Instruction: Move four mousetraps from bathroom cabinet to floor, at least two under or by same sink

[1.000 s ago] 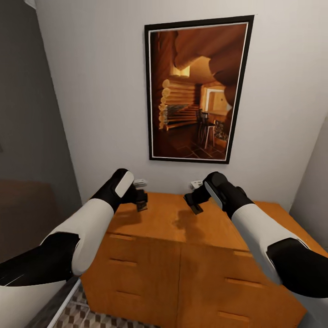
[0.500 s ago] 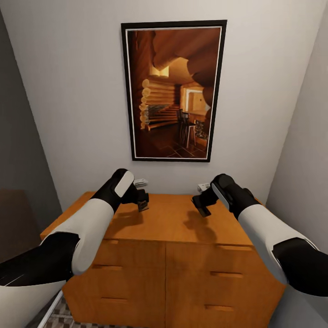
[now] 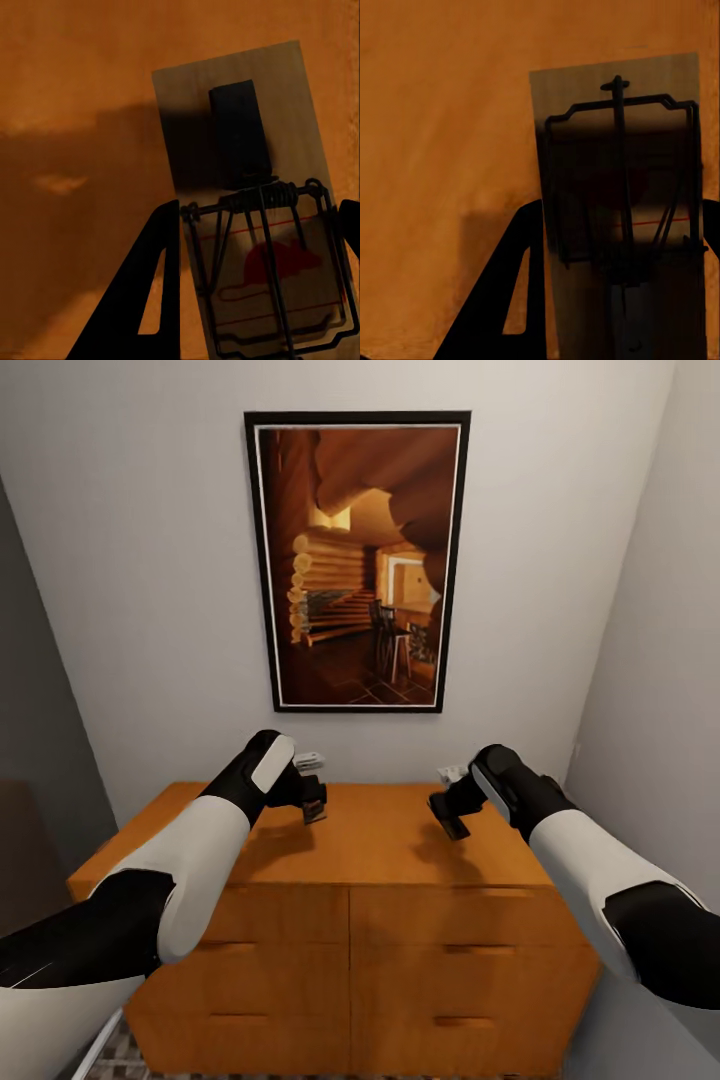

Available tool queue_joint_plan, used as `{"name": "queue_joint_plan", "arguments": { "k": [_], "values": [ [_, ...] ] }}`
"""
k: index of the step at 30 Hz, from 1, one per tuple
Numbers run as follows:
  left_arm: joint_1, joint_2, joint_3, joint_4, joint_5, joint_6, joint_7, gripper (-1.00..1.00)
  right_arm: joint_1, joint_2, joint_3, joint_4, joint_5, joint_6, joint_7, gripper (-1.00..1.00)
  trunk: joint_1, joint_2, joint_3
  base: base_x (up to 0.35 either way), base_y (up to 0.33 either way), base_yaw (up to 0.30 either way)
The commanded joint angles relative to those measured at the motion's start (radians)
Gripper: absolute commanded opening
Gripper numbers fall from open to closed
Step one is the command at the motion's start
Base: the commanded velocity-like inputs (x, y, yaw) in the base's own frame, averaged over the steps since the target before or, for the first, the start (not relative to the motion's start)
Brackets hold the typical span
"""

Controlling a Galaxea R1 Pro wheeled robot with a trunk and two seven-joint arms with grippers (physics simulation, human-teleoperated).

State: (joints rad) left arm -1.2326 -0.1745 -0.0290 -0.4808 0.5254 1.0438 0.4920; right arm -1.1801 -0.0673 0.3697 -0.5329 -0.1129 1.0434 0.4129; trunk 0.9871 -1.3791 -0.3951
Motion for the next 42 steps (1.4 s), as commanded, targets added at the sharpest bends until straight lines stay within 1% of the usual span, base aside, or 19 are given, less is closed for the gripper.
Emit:
{"name": "queue_joint_plan", "arguments": {
  "k": [1, 6, 13, 19, 33, 42],
  "values": [
    [-0.001, 0.000, -0.003, -0.001, 0.009, 0.002, 0.011, -1.00, -0.001, -0.002, 0.008, -0.001, -0.011, 0.004, -0.002, -1.00, 0.000, -0.001, -0.001, -0.286, 0.000, -0.295],
    [-0.001, 0.000, -0.005, -0.001, 0.009, 0.002, 0.011, -1.00, 0.000, -0.002, 0.008, -0.002, -0.011, 0.004, -0.002, -1.00, 0.000, -0.001, -0.001, -0.272, 0.037, -0.295],
    [-0.001, 0.000, -0.005, -0.001, 0.009, 0.003, 0.013, -1.00, 0.002, -0.002, 0.008, -0.001, -0.011, 0.004, -0.002, -1.00, 0.000, -0.001, -0.001, -0.107, 0.014, -0.295],
    [-0.001, 0.000, -0.005, -0.001, 0.008, 0.002, 0.013, -1.00, 0.002, -0.002, 0.008, -0.001, -0.011, 0.004, -0.002, -1.00, 0.000, -0.001, -0.001, -0.294, 0.001, -0.222],
    [-0.001, 0.000, -0.006, 0.000, 0.007, 0.001, 0.013, -1.00, 0.002, 0.000, 0.008, 0.002, -0.011, 0.004, -0.003, -1.00, 0.000, -0.001, -0.001, -0.342, 0.000, -0.021],
    [0.001, 0.000, -0.006, 0.003, 0.002, -0.002, 0.013, -1.00, 0.002, 0.005, 0.009, 0.059, -0.011, 0.004, -0.003, -1.00, 0.000, -0.001, -0.001, -0.346, 0.000, 0.000]
  ]
}}
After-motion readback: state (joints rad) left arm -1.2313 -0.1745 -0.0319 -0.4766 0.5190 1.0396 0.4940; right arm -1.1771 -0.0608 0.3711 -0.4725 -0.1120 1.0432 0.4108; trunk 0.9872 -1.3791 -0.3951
